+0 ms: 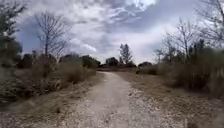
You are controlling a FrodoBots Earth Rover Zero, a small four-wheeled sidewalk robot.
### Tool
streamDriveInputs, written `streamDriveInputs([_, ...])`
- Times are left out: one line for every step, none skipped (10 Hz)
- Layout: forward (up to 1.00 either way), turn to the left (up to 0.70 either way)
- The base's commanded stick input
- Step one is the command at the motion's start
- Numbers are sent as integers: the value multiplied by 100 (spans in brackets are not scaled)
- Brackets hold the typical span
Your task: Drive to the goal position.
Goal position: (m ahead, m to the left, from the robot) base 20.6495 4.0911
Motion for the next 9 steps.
streamDriveInputs([70,0])
streamDriveInputs([70,0])
streamDriveInputs([70,0])
streamDriveInputs([70,0])
streamDriveInputs([70,0])
streamDriveInputs([70,0])
streamDriveInputs([70,0])
streamDriveInputs([70,0])
streamDriveInputs([70,0])
